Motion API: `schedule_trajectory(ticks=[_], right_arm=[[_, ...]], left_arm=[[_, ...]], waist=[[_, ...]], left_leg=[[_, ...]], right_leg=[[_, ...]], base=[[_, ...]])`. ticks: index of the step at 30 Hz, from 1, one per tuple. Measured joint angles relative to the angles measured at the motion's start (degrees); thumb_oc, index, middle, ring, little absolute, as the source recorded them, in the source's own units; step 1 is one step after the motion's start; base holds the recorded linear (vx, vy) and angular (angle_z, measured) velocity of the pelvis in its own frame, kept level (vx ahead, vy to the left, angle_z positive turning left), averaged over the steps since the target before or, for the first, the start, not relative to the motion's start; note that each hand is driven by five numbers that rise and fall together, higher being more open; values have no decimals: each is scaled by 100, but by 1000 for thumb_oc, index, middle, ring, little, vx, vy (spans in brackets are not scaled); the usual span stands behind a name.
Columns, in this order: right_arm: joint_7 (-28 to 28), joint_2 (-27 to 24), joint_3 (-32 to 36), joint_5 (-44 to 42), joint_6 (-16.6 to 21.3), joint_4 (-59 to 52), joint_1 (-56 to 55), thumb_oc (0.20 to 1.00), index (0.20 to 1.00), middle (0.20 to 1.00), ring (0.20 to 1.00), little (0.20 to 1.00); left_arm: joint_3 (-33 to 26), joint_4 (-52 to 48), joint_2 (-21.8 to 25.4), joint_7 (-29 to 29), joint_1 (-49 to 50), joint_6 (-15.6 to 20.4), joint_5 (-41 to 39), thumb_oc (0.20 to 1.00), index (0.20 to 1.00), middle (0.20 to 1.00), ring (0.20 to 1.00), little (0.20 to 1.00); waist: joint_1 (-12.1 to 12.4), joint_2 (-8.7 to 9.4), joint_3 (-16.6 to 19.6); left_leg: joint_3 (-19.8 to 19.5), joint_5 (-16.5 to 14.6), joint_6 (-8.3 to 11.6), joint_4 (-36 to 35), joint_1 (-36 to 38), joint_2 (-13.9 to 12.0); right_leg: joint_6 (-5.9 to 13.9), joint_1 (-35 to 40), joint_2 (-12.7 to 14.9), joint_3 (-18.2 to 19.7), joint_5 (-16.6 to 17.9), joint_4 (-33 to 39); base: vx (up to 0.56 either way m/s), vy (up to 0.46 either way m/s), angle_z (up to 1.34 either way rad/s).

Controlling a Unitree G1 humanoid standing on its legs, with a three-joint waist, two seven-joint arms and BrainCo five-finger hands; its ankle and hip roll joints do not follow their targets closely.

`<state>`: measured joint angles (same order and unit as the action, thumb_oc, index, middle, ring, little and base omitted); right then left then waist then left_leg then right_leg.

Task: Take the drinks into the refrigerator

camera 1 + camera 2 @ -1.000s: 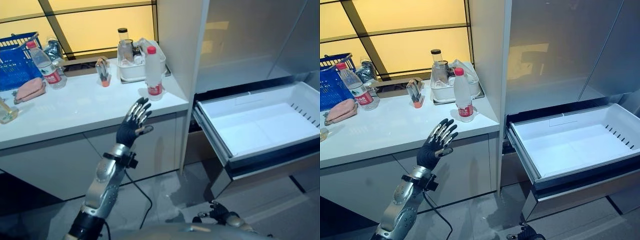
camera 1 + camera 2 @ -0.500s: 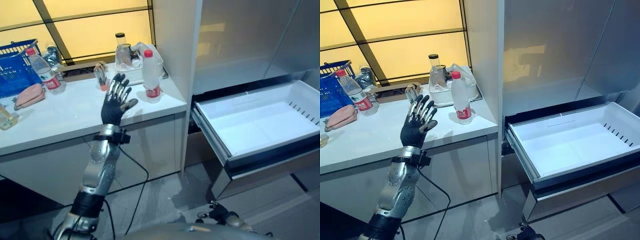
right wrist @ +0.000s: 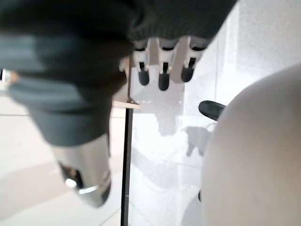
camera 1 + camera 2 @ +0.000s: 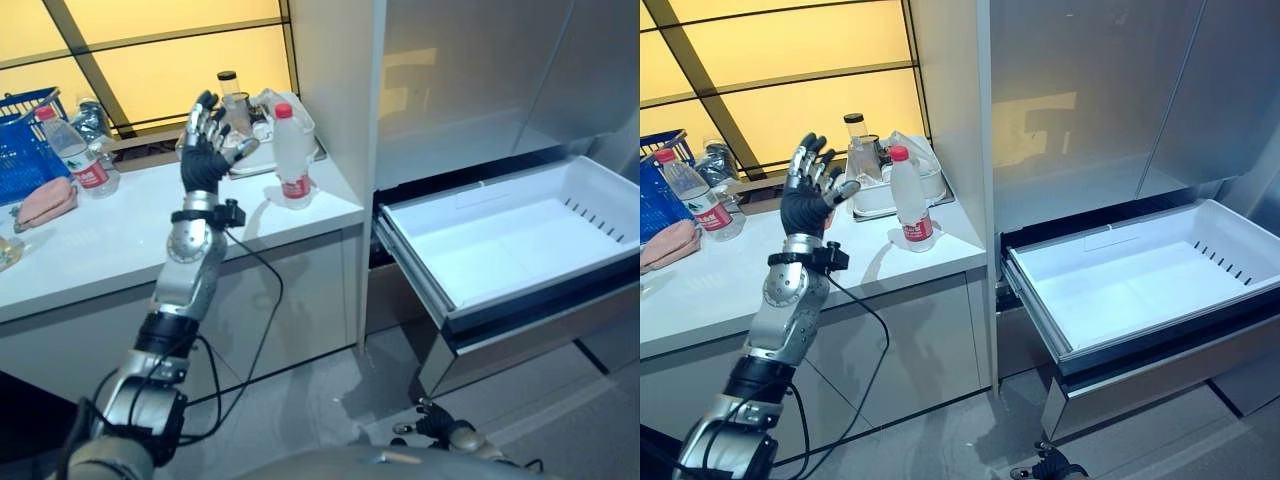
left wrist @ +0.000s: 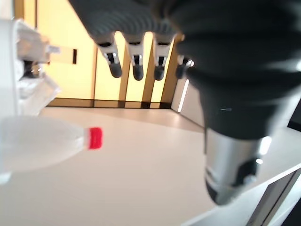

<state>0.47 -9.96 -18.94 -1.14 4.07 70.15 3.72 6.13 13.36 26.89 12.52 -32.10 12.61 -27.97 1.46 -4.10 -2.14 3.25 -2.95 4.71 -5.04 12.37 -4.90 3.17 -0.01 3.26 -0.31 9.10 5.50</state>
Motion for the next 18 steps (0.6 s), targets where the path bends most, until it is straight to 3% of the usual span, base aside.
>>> schedule_trajectory(ticks=[4, 8, 18], right_arm=[[-1, 4, -1, -1, -2, -20, 5, 1000, 1000, 1000, 1000, 1000], [-2, 1, -34, -1, -40, -15, 7, 1000, 1000, 1000, 1000, 1000], [-26, 3, -109, -6, -48, -28, 44, 1000, 1000, 1000, 1000, 1000]], left_arm=[[141, 617, 136, 70, -402, -100, 23, 1000, 1000, 1000, 1000, 1000], [662, 1523, 211, 93, -985, -253, 23, 1000, 1000, 1000, 1000, 1000], [868, 2151, 241, -20, -1156, -467, 25, 1000, 1000, 1000, 1000, 1000]], waist=[[-70, -12, 40], [-73, -18, 59], [-222, -26, 59]], left_leg=[[16, -6, 4, -24, -7, -5], [24, -6, 6, -5, -4, -10], [116, -18, 16, -2, 5, 2]], right_leg=[[-3, -1, 0, 8, -4, 3], [-7, 5, -6, 6, -5, 2], [-7, -22, -19, 72, -3, 2]], base=[[21, 2, -2], [10, 1, 0], [-2, -1, -3]])
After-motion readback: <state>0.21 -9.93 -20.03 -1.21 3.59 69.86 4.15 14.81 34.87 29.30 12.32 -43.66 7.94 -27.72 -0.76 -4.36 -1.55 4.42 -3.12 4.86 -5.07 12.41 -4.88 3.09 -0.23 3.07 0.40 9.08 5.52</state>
